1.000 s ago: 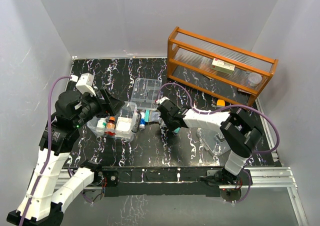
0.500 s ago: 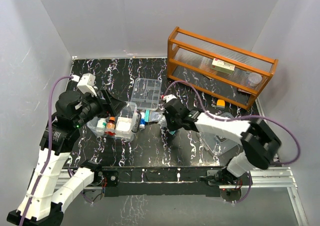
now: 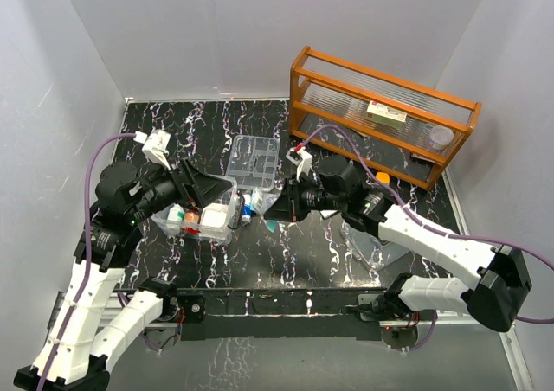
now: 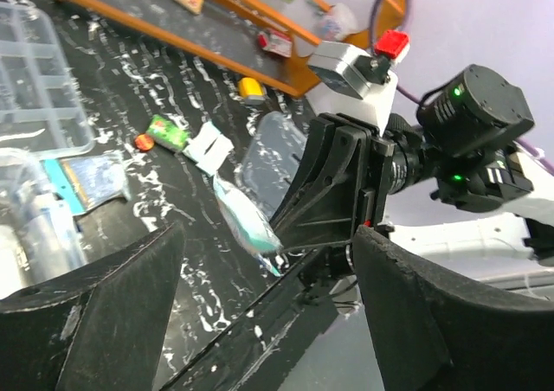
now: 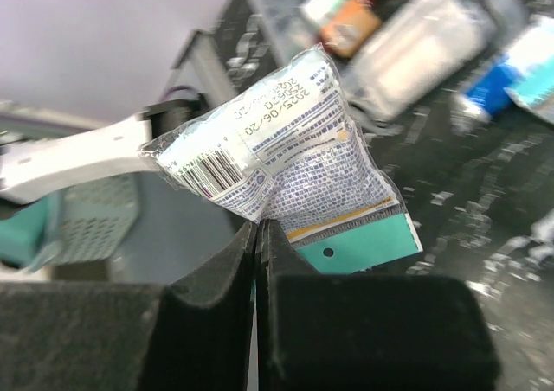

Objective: Organize the medicine kit

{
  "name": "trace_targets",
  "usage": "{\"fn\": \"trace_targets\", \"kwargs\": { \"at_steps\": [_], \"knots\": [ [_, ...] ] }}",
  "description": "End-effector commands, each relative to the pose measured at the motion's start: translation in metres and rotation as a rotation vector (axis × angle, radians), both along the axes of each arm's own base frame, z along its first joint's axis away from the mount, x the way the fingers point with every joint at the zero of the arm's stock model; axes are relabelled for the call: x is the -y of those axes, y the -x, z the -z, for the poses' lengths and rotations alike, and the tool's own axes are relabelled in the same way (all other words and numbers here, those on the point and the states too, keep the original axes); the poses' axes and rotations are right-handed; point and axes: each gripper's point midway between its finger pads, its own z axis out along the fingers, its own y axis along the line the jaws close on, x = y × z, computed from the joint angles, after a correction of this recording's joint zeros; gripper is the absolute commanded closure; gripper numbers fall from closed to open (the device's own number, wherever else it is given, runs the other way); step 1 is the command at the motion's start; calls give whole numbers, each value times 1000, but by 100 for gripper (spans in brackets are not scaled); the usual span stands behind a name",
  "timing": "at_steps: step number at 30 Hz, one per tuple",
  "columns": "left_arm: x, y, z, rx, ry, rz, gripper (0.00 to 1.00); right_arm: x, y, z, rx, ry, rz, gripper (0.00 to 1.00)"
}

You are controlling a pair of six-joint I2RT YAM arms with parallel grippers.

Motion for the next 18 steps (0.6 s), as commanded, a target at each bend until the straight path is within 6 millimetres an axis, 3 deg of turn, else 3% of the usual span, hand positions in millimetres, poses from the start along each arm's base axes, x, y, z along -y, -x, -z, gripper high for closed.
{"fn": "trace_targets", "kwargs": {
  "at_steps": [1,6,11,14,18],
  "knots": [
    [17,18,-37,94,121,136,23,-13,43,-105,53,-316,-278,100],
    [21,22,-58,102,211,155,23,-11,66,-145,61,-452,-402,100],
    [25,15,-57,-28,313,122,23,-12,73,-166,55,-532,-464,100],
    [26,11,-46,-164,351,84,23,-15,71,-169,62,-535,-471,100],
    [15,6,-24,-293,270,-35,24,-26,40,-150,190,-396,-367,100]
  ]
}}
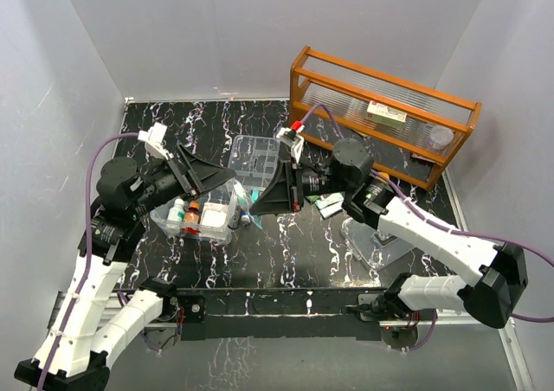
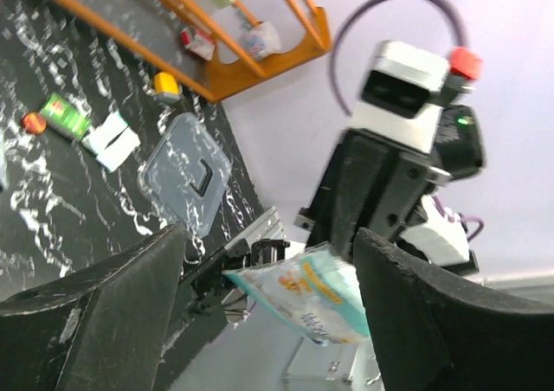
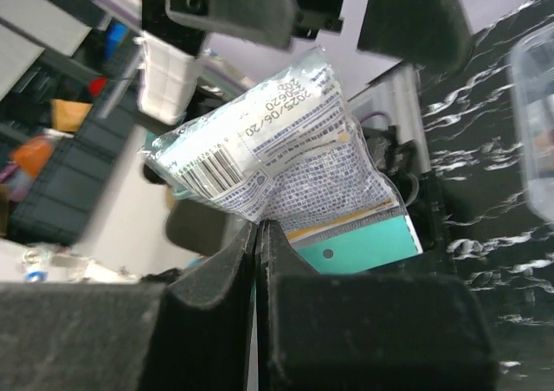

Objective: Organize the medicine kit

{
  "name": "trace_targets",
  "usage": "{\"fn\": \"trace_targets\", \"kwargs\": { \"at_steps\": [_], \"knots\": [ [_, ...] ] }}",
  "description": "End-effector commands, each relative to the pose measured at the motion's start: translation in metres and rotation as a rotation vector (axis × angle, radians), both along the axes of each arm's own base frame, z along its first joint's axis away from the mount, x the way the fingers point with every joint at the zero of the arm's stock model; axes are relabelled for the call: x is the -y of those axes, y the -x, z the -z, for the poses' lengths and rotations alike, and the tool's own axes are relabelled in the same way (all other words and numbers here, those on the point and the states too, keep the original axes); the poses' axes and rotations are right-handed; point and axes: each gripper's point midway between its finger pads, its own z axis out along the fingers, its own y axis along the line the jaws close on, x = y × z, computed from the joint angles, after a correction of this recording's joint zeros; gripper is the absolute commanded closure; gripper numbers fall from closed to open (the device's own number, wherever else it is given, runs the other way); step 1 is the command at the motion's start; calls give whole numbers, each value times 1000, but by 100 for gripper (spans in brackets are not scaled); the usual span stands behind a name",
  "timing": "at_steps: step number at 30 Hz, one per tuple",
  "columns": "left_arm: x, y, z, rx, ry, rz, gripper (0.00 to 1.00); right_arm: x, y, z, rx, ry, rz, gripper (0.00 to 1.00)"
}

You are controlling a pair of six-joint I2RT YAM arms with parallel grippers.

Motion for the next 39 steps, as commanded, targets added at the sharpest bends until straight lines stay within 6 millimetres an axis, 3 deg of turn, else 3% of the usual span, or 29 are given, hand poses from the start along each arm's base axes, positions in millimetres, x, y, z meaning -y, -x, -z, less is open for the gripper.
{"fn": "trace_targets", "kwargs": {
  "at_steps": [1,8,12,16,21,26,30,39],
  "knots": [
    [-11,-1,18,-183,-48,-87,24,-7,-29,-10,202,38,119,100],
    [-8,4,28,-201,-71,-49,24,-16,-78,47,408,376,317,100],
    [-21,-2,34,-197,-154,-128,23,-12,-88,72,504,532,350,100],
    [-25,-5,44,-186,-228,-130,23,-13,-80,74,613,540,304,100],
    [-15,1,57,-191,-302,2,23,-13,-62,72,839,512,190,100],
    [0,9,60,-194,-275,138,23,-12,-44,73,1001,436,69,100],
    [2,12,73,-245,-279,170,27,-9,-36,75,1111,392,-13,100],
    [16,31,76,-310,-180,309,32,-3,-27,102,1216,466,-200,100]
  ]
}}
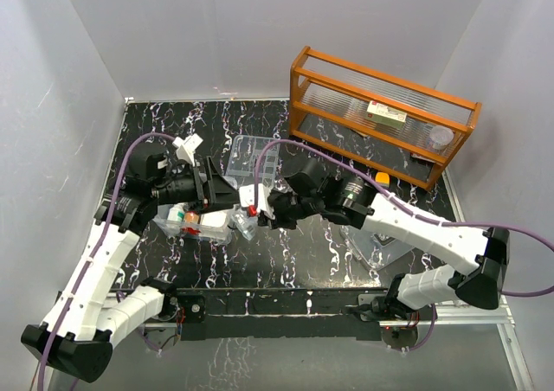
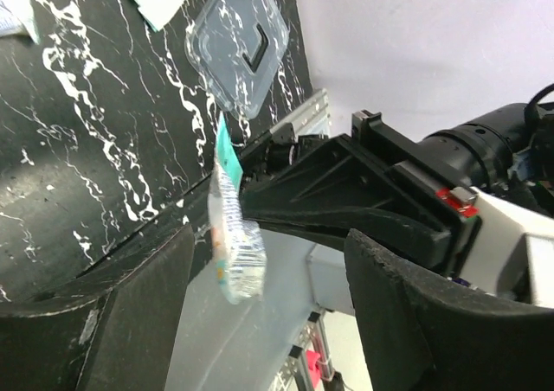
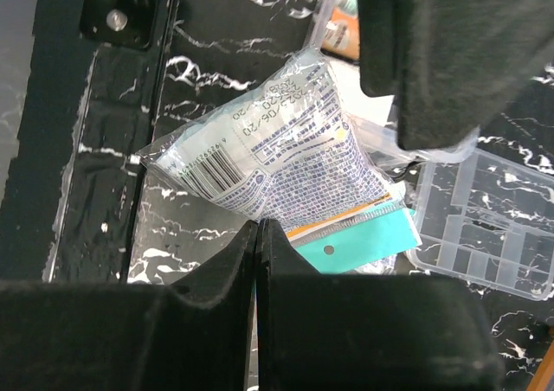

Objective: Organize the medicine kit

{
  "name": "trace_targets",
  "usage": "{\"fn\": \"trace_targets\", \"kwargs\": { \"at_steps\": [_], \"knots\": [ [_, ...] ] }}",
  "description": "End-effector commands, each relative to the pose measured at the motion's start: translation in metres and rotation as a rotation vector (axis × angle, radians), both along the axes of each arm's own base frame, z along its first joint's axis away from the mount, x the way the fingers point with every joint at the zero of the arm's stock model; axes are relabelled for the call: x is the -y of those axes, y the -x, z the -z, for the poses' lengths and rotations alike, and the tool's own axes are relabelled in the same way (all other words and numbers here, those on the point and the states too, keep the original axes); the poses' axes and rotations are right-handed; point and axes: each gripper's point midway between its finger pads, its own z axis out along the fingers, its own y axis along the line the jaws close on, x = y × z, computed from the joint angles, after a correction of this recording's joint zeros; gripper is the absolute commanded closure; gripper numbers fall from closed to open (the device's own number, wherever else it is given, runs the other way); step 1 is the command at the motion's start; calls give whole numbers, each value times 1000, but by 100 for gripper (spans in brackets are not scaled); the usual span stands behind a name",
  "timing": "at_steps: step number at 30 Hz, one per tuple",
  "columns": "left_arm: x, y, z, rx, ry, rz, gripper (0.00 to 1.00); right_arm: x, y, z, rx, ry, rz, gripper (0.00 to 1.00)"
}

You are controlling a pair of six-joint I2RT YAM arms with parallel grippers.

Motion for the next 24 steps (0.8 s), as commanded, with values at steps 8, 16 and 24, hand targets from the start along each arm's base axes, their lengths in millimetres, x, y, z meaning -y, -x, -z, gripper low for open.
{"fn": "trace_targets", "kwargs": {
  "at_steps": [8,16,24],
  "knots": [
    [2,20,35,-184,-5,50,36,-7,10,-8,149,42,-130,100],
    [8,28,47,-244,6,86,42,-9,8,-9,192,48,-130,100],
    [15,39,53,-271,28,149,59,-13,11,-6,191,47,-156,100]
  ]
}}
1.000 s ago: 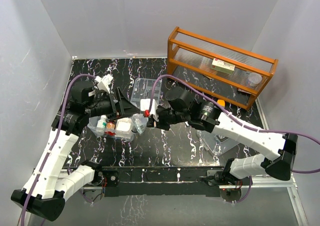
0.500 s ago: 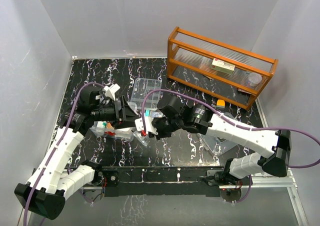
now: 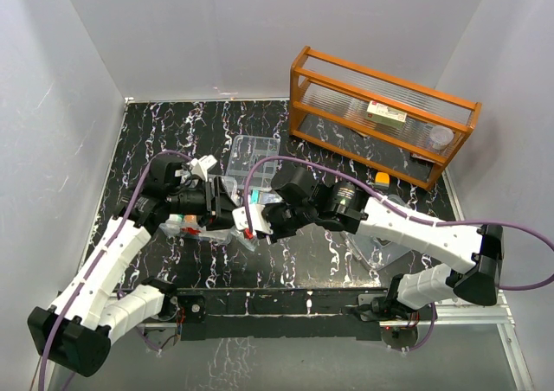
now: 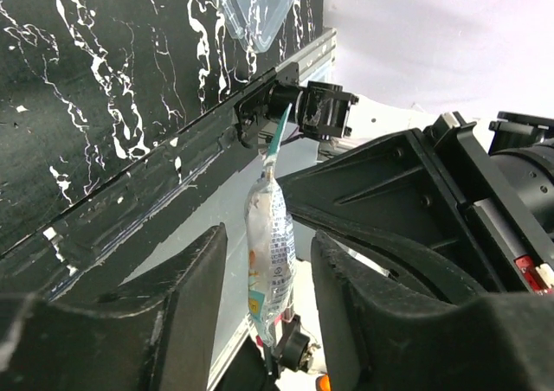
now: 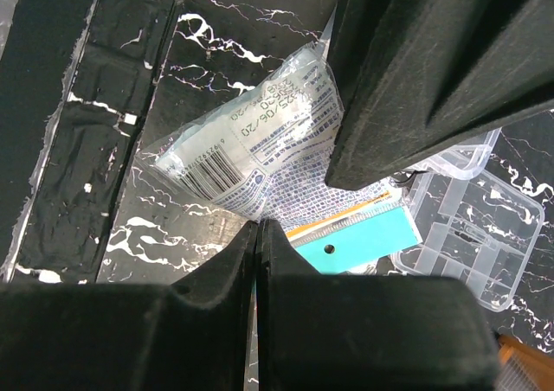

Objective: Organize the medicine kit

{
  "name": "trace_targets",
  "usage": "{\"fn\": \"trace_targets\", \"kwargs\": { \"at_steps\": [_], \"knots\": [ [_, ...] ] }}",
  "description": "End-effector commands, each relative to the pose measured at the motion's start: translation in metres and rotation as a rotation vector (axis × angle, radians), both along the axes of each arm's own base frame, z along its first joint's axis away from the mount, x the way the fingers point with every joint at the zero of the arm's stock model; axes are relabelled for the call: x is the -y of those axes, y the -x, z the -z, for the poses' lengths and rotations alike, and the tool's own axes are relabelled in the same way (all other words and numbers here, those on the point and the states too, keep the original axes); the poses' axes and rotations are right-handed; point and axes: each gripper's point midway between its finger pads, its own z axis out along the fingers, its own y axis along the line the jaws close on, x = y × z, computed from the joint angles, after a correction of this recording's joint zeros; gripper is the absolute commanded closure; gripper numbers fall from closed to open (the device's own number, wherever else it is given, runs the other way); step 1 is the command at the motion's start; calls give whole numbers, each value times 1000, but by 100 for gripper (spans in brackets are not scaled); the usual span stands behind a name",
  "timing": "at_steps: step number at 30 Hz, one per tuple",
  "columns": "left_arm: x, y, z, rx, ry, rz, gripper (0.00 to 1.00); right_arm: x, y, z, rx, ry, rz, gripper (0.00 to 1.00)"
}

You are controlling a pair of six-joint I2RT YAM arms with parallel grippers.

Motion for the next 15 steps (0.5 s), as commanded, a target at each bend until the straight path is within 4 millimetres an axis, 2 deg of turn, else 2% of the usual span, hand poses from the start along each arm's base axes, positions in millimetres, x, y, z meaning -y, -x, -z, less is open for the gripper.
{"fn": "trace_targets", "kwargs": {
  "at_steps": [1,5,7,10,11,14,15],
  "knots": [
    [5,13,-1,-20,41,61,61,-15,-3,-28,56,-84,-34,100],
    [7,13,-1,-11,52,70,74,-14,-1,-26,53,-81,-42,100],
    [7,12,-4,-6,56,72,86,-13,1,-24,46,-77,-46,100],
    [7,10,-7,12,55,75,94,-12,1,-23,38,-75,-32,98],
    [8,9,-9,27,56,77,95,-11,0,-23,31,-76,-17,92],
    [6,2,-15,93,38,65,97,-5,-3,-24,11,-79,55,63],
    [5,-1,-16,120,24,52,97,-1,-3,-26,3,-88,80,57]
  ]
}}
